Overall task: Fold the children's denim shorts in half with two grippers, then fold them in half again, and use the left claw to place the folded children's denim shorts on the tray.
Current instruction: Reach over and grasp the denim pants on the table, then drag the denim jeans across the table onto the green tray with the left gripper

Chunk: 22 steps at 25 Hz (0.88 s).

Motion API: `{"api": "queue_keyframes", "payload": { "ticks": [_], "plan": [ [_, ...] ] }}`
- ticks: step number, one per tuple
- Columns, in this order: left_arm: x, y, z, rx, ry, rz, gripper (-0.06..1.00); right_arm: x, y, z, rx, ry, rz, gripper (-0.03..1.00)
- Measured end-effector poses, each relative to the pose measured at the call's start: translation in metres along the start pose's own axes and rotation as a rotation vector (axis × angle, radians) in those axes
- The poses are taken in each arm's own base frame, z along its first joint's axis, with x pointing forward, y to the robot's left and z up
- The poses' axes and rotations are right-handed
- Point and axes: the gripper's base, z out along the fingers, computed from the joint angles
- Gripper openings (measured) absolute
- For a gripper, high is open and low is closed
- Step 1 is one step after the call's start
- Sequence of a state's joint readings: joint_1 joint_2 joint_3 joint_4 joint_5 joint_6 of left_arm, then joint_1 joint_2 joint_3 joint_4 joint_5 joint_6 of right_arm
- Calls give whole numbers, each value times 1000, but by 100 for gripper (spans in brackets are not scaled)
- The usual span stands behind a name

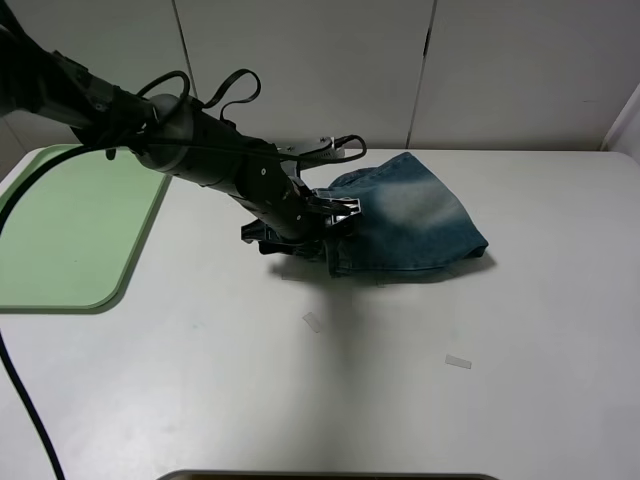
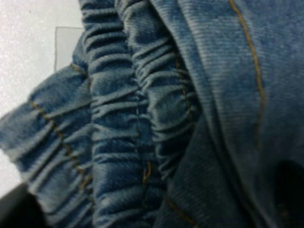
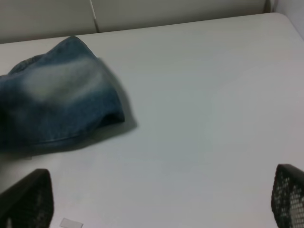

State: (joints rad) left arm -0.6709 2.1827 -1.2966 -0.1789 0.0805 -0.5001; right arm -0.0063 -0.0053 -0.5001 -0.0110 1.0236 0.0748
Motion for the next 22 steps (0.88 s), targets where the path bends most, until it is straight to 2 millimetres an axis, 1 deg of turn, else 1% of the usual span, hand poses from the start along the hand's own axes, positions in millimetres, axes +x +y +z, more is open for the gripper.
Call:
{"api": "queue_keyframes", "payload": {
  "ticks": [1, 3, 4, 6, 7, 8, 9, 10, 18, 22],
  "plan": [
    [0, 0, 1, 0, -1, 4, 86, 0, 0, 0, 0, 0, 0, 69],
    [0, 0, 1, 1, -4, 9, 73, 0, 0, 0, 0, 0, 0, 69],
    [0, 0, 2, 6, -14, 11, 59, 0, 0, 0, 0, 0, 0, 69],
    [-2, -1, 2, 14, -29, 12, 47, 0, 0, 0, 0, 0, 0, 69],
    [-2, -1, 2, 14, -29, 12, 47, 0, 0, 0, -1, 0, 0, 69],
    [-3, -1, 2, 19, -38, 12, 40, 0, 0, 0, -1, 0, 0, 69],
    [-3, -1, 2, 24, -47, 12, 26, 0, 0, 0, -1, 0, 0, 69],
    [-4, -2, 2, 26, -50, 12, 21, 0, 0, 0, -1, 0, 0, 69],
    [-4, -2, 2, 27, -53, 11, 21, 0, 0, 0, -1, 0, 0, 69],
    [-7, -4, -4, 32, -57, 13, 21, 0, 0, 0, -1, 0, 0, 69]
  ]
}}
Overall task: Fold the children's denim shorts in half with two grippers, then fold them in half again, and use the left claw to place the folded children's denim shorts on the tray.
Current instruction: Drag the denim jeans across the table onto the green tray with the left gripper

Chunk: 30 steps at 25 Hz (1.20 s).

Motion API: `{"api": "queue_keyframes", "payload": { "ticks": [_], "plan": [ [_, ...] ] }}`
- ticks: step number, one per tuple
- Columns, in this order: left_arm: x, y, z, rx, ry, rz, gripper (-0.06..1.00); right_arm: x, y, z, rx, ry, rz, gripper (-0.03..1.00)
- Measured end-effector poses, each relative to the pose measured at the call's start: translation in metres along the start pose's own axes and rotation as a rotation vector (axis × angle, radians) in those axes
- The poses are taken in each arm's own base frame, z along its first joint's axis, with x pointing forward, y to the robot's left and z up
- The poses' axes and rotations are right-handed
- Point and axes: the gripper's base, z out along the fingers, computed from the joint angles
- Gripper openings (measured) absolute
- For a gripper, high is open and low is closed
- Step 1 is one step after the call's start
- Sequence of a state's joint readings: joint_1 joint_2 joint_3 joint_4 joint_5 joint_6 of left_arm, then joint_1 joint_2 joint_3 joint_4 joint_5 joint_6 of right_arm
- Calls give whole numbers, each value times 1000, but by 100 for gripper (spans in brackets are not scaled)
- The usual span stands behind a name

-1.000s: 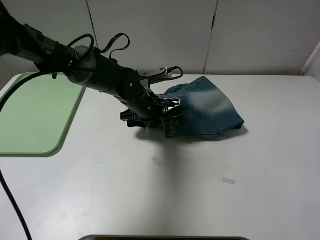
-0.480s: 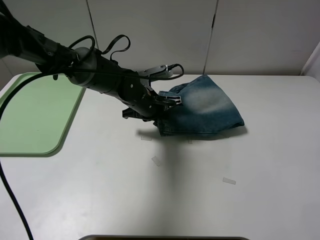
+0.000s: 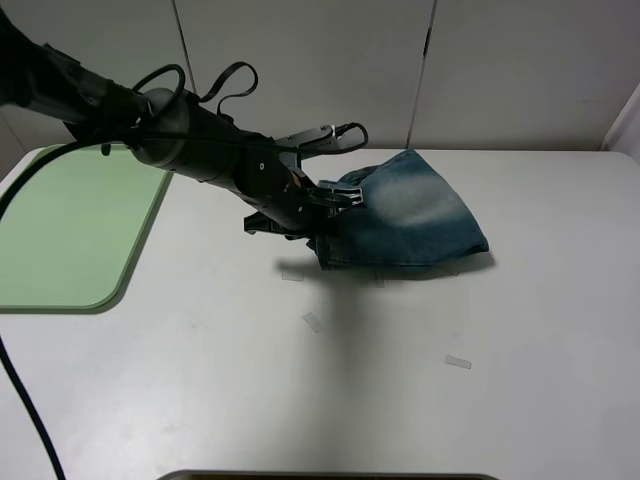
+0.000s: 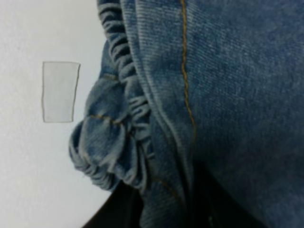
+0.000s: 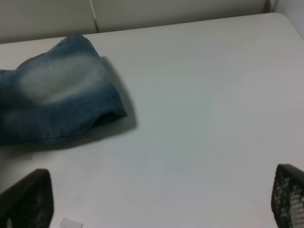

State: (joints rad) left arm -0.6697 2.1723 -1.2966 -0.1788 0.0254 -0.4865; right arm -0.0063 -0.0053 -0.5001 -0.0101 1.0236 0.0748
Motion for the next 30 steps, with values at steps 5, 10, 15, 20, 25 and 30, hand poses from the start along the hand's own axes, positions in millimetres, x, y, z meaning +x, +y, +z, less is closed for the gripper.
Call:
{"api": "queue_keyframes", "payload": {
  "ticks": [5, 10, 15, 20, 25, 30],
  "plan": [
    [-13, -4, -19, 1, 0, 19, 21, 0, 0, 0, 0, 0, 0, 69],
    [-29, 2, -46, -55, 52, 125, 21, 0, 0, 0, 0, 0, 0, 69],
    [-41, 16, -77, -178, 139, 246, 21, 0, 0, 0, 0, 0, 0, 69],
    [-56, 27, -110, -294, 157, 362, 21, 0, 0, 0, 0, 0, 0, 69],
    [-77, 53, -143, -421, 159, 382, 21, 0, 0, 0, -2, 0, 1, 69],
    [-95, 88, -160, -512, 170, 375, 21, 0, 0, 0, -3, 0, 2, 69]
  ]
}}
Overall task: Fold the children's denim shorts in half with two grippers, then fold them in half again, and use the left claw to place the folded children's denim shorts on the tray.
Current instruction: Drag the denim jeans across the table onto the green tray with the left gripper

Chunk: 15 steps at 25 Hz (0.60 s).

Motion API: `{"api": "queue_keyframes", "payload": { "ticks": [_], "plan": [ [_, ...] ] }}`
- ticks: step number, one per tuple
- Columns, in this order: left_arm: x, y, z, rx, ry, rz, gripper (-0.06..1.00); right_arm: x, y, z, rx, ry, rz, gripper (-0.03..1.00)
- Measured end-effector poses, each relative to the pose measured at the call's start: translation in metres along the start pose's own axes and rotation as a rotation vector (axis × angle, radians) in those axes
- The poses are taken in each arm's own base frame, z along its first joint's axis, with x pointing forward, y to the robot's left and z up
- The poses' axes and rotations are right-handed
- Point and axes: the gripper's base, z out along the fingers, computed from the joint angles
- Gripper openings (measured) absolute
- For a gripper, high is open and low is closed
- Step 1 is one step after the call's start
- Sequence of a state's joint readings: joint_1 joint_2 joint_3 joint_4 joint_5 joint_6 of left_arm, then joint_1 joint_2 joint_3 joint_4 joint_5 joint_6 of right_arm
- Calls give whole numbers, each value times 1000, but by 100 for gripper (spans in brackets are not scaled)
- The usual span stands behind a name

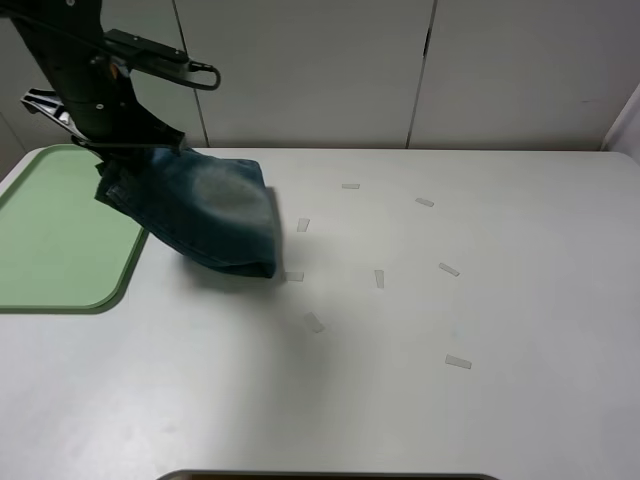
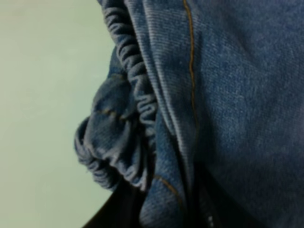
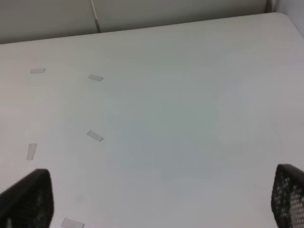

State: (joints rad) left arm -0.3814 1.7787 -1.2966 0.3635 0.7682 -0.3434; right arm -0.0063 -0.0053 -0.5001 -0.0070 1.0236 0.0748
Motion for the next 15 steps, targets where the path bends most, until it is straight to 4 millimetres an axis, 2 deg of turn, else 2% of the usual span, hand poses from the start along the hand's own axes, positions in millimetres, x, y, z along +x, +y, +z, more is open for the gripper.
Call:
{"api": "queue_keyframes", "payload": {
  "ticks": [1, 4, 6, 9, 10, 11, 13, 15],
  "plan": [
    [1, 22, 4, -33, 21, -10, 21, 0, 0, 0, 0, 0, 0, 69],
    [3, 45, 8, -61, 37, -20, 21, 0, 0, 0, 0, 0, 0, 69],
    [3, 48, 9, -65, 39, -18, 21, 0, 0, 0, 0, 0, 0, 69],
    [5, 64, 11, -82, 49, -25, 21, 0, 0, 0, 0, 0, 0, 69],
    [7, 80, 14, -100, 59, -32, 21, 0, 0, 0, 0, 0, 0, 69],
    [12, 105, 16, -126, 72, -23, 21, 0, 0, 0, 0, 0, 0, 69],
    [19, 137, 19, -159, 84, -12, 21, 0, 0, 0, 0, 0, 0, 69],
    [24, 154, 20, -177, 86, -18, 21, 0, 0, 0, 0, 0, 0, 69]
  ]
}}
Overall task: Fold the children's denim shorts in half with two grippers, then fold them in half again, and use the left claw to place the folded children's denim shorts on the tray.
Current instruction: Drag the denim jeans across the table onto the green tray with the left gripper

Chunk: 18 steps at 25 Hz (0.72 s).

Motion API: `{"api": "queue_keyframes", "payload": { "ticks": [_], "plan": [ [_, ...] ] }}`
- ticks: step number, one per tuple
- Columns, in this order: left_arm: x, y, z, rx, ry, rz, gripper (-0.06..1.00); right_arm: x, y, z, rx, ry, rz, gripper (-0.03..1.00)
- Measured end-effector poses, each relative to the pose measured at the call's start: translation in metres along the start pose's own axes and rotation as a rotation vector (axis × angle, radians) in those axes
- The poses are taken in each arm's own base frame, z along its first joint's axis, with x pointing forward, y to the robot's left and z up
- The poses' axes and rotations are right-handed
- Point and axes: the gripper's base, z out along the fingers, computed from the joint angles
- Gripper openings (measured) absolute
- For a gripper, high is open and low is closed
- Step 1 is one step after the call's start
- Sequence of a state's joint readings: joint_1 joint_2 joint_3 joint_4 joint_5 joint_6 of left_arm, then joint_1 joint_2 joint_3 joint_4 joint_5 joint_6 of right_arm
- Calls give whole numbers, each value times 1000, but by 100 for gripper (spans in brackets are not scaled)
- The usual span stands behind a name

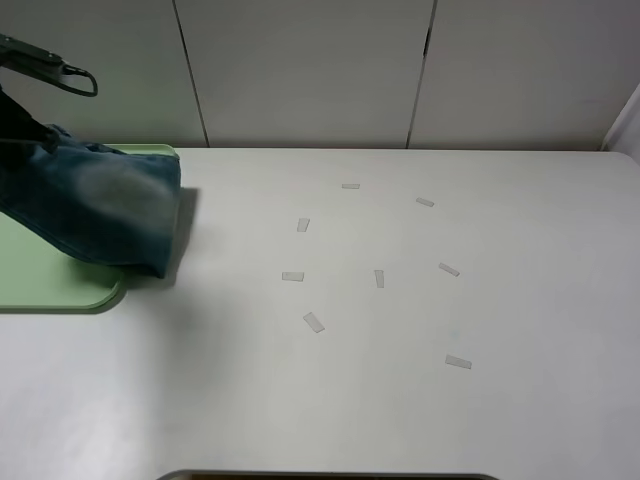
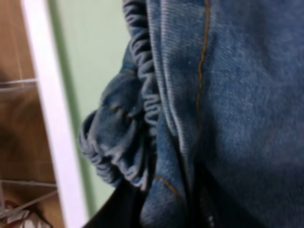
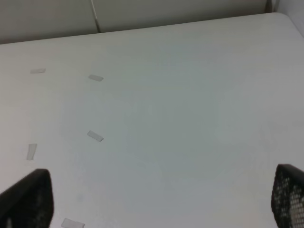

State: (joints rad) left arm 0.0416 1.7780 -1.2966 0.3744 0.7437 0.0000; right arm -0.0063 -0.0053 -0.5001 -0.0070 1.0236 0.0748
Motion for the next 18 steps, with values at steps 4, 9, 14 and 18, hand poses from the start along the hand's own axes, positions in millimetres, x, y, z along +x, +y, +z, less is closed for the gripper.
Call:
{"api": "queue_keyframes", "payload": {
  "ticks": [4, 9, 14, 18],
  "plan": [
    [6, 21, 5, -23, 0, -14, 21, 0, 0, 0, -1, 0, 0, 69],
    [15, 48, 14, -57, 0, -22, 21, 0, 0, 0, -1, 0, 0, 69],
    [18, 47, 31, -47, 33, -8, 21, 0, 0, 0, -1, 0, 0, 69],
    [19, 44, 40, -39, 46, -1, 21, 0, 0, 0, -1, 0, 0, 69]
  ]
}}
